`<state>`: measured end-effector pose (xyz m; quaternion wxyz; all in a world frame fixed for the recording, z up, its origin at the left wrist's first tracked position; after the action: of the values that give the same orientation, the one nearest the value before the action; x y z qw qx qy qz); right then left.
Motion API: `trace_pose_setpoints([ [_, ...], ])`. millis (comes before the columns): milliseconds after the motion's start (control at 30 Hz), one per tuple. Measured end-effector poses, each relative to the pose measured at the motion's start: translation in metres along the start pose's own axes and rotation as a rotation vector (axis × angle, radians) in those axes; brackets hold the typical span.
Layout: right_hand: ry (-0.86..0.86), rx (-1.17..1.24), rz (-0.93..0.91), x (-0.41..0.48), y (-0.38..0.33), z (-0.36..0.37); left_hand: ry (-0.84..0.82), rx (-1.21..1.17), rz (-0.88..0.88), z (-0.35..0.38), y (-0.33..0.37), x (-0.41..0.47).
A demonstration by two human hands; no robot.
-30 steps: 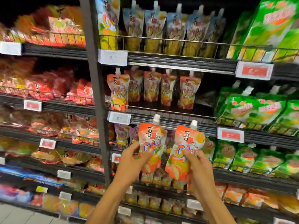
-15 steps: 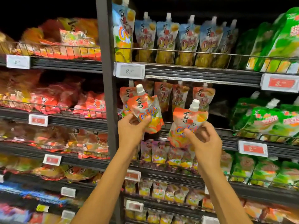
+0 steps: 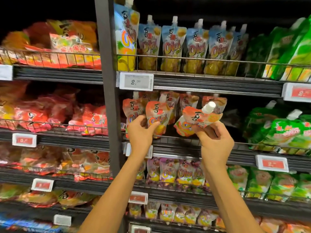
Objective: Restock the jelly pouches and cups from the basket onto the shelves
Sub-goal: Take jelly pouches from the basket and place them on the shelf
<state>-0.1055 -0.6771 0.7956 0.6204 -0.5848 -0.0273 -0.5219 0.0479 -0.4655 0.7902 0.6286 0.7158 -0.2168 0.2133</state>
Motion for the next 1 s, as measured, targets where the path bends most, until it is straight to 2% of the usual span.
trace_pose_setpoints([
  [133, 0.021, 0.012, 0.027, 0.006, 0.013, -0.001, 0.048, 0.146, 0.005, -0.004, -0.002, -0.002],
  [233, 0.013, -0.003, 0.054, 0.010, 0.024, 0.001, 0.008, 0.214, 0.011, 0.001, -0.004, -0.002],
  [433, -0.050, -0.069, 0.122, 0.022, 0.035, 0.012, 0.025, 0.138, 0.072, -0.008, 0.003, -0.005],
  [667, -0.248, -0.364, 0.217, 0.029, 0.059, 0.044, 0.056, 0.111, 0.071, -0.013, 0.005, -0.018],
  [867, -0.305, -0.703, 0.300, 0.036, 0.069, 0.054, 0.093, 0.109, 0.135, -0.015, 0.015, -0.036],
  [1000, -0.362, -0.786, 0.331, 0.035, 0.069, 0.055, 0.100, 0.107, 0.139, -0.012, 0.021, -0.051],
])
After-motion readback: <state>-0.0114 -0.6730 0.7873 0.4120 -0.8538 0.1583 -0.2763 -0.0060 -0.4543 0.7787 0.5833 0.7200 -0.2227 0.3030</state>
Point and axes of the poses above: each hand's wrist, its own x-axis towards the middle knuckle, its own z-axis out of the palm, y = z × x, the point moved 10 cm from there along x, towards the middle knuckle, and after that the axes turned 4 degrees about -y, right-handed, at the moved point
